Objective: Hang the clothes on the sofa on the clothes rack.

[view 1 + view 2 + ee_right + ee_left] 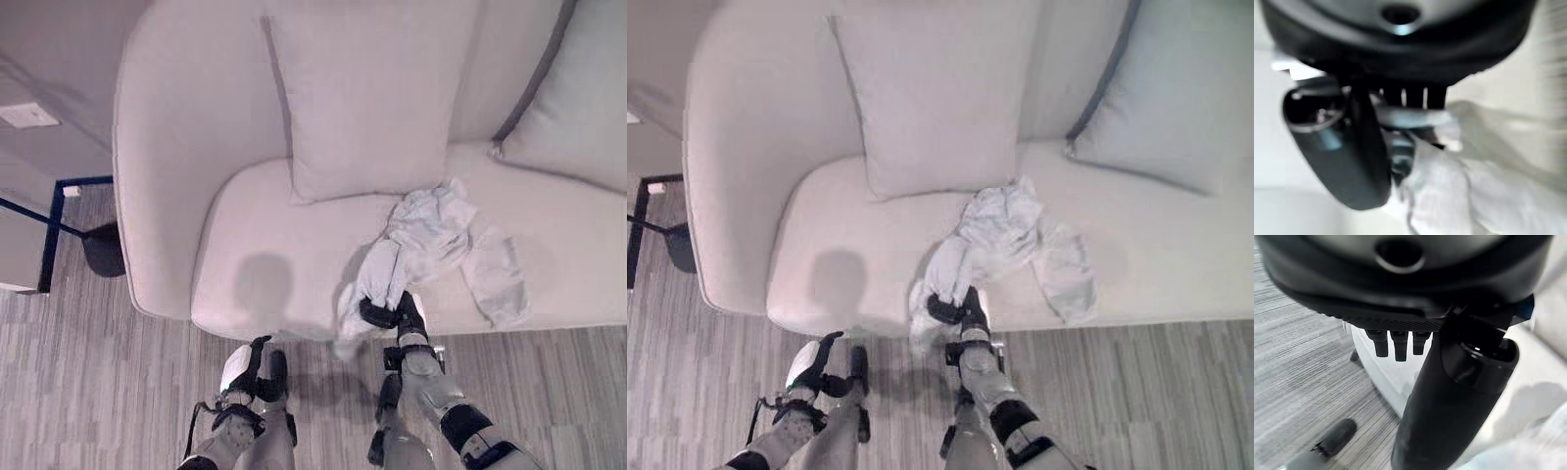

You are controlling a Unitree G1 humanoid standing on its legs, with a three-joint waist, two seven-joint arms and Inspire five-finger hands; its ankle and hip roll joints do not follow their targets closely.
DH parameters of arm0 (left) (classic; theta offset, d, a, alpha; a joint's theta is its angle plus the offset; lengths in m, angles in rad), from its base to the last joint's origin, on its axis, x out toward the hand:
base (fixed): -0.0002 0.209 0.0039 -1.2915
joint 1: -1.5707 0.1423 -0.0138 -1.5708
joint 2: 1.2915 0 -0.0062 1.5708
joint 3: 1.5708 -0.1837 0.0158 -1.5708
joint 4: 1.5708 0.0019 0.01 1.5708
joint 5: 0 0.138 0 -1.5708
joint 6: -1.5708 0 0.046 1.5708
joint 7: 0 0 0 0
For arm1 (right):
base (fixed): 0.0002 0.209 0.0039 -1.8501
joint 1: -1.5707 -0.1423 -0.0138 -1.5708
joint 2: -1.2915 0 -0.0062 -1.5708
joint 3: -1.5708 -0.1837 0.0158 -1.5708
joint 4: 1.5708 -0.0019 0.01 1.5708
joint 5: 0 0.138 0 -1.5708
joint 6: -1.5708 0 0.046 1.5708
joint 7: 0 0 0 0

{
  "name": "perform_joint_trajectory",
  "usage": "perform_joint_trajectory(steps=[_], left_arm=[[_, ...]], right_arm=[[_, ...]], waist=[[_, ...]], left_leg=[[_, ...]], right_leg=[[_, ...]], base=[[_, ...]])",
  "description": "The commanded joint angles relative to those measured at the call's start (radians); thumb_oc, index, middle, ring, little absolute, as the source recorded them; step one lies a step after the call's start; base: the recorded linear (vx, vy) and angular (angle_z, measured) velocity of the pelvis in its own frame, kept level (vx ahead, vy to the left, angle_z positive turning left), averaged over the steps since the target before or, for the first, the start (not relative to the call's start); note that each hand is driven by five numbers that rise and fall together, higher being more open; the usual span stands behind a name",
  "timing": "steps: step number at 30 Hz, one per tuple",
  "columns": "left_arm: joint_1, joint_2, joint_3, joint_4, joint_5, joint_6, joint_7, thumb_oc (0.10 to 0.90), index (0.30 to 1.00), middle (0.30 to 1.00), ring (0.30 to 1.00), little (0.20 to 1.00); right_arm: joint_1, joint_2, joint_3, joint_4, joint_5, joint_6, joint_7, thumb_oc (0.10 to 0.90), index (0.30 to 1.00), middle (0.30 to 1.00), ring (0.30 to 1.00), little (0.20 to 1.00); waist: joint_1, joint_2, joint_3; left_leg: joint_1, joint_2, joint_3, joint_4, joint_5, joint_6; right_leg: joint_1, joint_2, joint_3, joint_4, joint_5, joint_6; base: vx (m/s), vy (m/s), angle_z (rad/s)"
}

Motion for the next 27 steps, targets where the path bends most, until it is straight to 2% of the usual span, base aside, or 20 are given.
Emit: perform_joint_trajectory(steps=[1,9,17,21,23,27], left_arm=[[-0.012,0.037,-0.010,-0.013,-0.024,-0.050,-0.013,0.800,0.900,0.900,0.900,0.900],[0.083,0.082,0.042,-0.147,-0.061,-0.056,-0.092,0.800,0.900,0.900,0.900,0.900],[0.127,0.102,0.071,-0.273,-0.094,-0.048,-0.106,0.800,0.900,0.900,0.900,0.900],[0.103,0.115,0.103,-0.366,-0.105,-0.049,-0.059,0.800,0.900,0.900,0.900,0.900],[0.097,0.115,0.112,-0.385,-0.105,-0.047,-0.046,0.800,0.900,0.900,0.900,0.900],[0.060,0.120,0.157,-0.475,-0.087,-0.068,0.057,0.800,0.900,0.900,0.900,0.900]], right_arm=[[-0.110,-0.052,-0.059,-0.098,-0.013,-0.141,0.003,0.400,0.300,0.300,0.300,0.300],[-0.220,-0.163,-0.117,-0.343,-0.031,-0.151,0.017,0.400,0.300,0.300,0.300,0.300],[-0.421,-0.243,-0.137,-0.378,-0.061,-0.138,-0.038,0.400,0.300,0.300,0.300,0.300],[-0.564,-0.273,-0.135,-0.387,-0.049,-0.142,-0.087,0.400,0.300,0.300,0.300,0.300],[-0.584,-0.280,-0.133,-0.397,-0.051,-0.140,-0.096,0.400,0.300,0.300,0.300,0.300],[-0.660,-0.278,-0.111,-0.424,-0.031,-0.151,-0.121,0.400,0.300,0.300,0.300,0.300]], waist=[[0.030,-0.013,-0.084],[0.064,-0.025,-0.182],[0.090,-0.040,-0.237],[0.099,-0.057,-0.263],[0.097,-0.059,-0.269],[0.092,-0.075,-0.288]], left_leg=[[0.071,0.019,-0.034,0.004,-0.115,-0.024],[0.173,0.016,-0.032,0.004,-0.140,-0.014],[0.210,0.015,-0.037,0.004,-0.149,-0.010],[0.230,0.014,-0.042,0.004,-0.156,-0.009],[0.232,0.014,-0.042,0.004,-0.157,-0.008],[0.244,0.012,-0.040,0.004,-0.164,-0.006]], right_leg=[[-0.006,0.022,0.027,0.008,-0.125,-0.010],[0.102,0.032,0.016,0.008,-0.156,-0.014],[0.151,0.037,0.002,0.008,-0.168,-0.019],[0.176,0.043,-0.002,0.008,-0.175,-0.024],[0.177,0.043,-0.002,0.008,-0.175,-0.024],[0.186,0.046,0.005,0.009,-0.176,-0.026]], base=[[0.07,0.003,0.02],[0.06,0.010,0.01],[0.03,0.010,0.02],[0.02,-0.001,0.04],[0.01,0.005,0.06],[0.01,0.001,0.01]])
